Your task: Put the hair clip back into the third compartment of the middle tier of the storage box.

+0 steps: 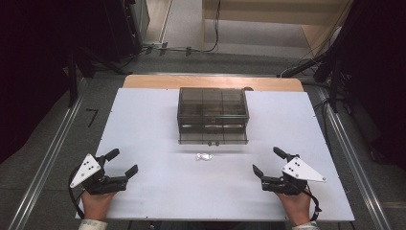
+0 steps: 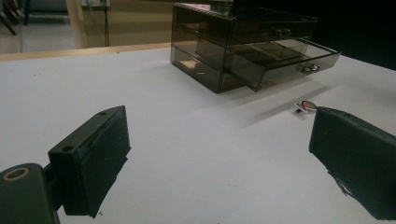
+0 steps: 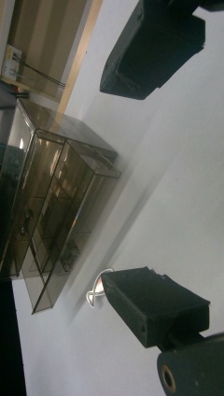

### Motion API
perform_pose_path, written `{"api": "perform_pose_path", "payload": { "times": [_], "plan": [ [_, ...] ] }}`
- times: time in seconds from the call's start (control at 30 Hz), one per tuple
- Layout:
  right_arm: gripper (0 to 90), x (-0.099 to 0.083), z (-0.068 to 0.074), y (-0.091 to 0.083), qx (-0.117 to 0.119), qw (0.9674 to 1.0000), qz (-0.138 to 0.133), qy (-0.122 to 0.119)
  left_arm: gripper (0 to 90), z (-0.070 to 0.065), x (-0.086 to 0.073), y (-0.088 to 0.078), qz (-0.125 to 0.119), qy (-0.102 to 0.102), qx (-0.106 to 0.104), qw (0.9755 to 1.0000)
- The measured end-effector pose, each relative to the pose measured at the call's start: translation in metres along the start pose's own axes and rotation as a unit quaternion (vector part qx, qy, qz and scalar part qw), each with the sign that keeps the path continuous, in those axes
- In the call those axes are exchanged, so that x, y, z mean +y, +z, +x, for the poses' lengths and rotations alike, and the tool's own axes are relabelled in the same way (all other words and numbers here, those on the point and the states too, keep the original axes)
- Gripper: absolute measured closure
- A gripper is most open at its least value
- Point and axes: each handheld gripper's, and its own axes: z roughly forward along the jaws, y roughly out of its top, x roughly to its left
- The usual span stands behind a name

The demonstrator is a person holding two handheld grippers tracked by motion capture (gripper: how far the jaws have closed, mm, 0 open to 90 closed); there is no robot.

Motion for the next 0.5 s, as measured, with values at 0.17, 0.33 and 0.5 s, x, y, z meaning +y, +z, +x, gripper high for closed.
{"api": "perform_pose_path", "payload": {
  "times": [0.17, 0.33, 0.5],
  "plan": [
    [7.5, 0.004, 0.006, 0.013, 0.007, 0.9999, 0.007, -0.004, 5.5, 0.0, 0.0, 0.0, 0.0, 0.0, 0.0, 1.0],
    [7.6, 0.009, 0.016, 0.03, 0.018, 0.9997, 0.016, -0.009, 5.4, 0.0, 0.0, 0.0, -0.001, -0.001, -0.001, 1.0],
    [7.6, 0.012, 0.024, 0.046, 0.028, 0.9993, 0.022, -0.012, 5.5, 0.0, 0.0, 0.0, -0.001, 0.0, -0.002, 1.0]
  ]
}}
